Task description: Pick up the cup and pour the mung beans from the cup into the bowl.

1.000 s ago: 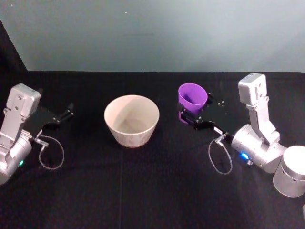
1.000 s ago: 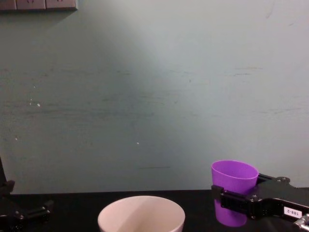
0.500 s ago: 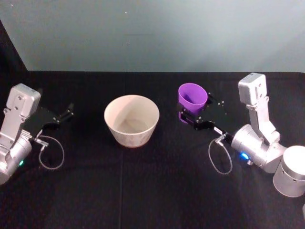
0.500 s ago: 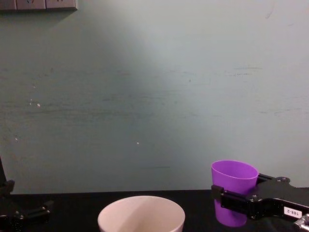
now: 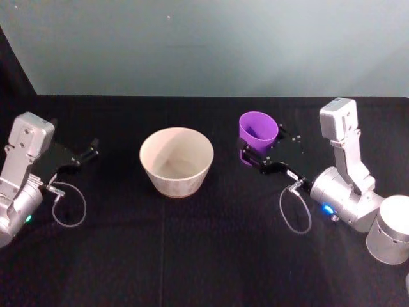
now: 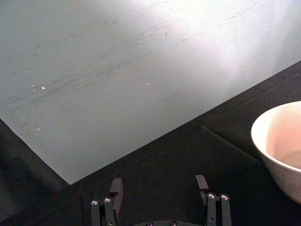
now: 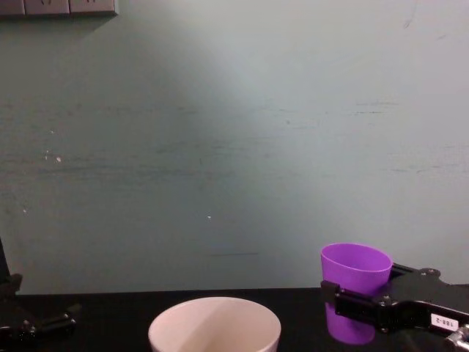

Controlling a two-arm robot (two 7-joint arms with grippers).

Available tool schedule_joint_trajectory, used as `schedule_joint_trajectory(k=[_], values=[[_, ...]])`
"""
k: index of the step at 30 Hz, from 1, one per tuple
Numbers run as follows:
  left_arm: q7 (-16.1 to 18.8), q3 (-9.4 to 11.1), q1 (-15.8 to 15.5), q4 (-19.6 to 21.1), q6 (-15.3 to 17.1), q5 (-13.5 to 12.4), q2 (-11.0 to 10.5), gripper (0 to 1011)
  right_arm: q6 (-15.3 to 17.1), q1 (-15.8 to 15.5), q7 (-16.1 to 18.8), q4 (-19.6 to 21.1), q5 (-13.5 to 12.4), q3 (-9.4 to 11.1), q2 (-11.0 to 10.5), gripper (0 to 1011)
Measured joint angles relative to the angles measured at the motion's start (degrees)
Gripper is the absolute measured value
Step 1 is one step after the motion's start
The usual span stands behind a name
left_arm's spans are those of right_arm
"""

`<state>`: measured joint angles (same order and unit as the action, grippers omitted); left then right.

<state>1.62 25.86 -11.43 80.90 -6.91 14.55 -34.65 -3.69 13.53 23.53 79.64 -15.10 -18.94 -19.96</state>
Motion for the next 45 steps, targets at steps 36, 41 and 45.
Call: schedule_joint_trajectory(k=[36, 41, 45], values=[[0.0, 0.0, 0.0, 0.0, 0.0, 0.0, 0.0, 1000, 15.3, 7.9, -5.5, 9.6, 31.7, -13.6, -1.8, 715], [0.0, 0.0, 0.0, 0.0, 0.0, 0.0, 0.0, 1000, 17.2, 10.8, -3.5, 9.1, 37.3, -16.7, -2.0, 715], [0.0, 0.0, 0.0, 0.0, 0.0, 0.0, 0.0, 1000, 18.8, 12.6, -2.5, 8.9, 41.2, -18.7, -2.0, 715]])
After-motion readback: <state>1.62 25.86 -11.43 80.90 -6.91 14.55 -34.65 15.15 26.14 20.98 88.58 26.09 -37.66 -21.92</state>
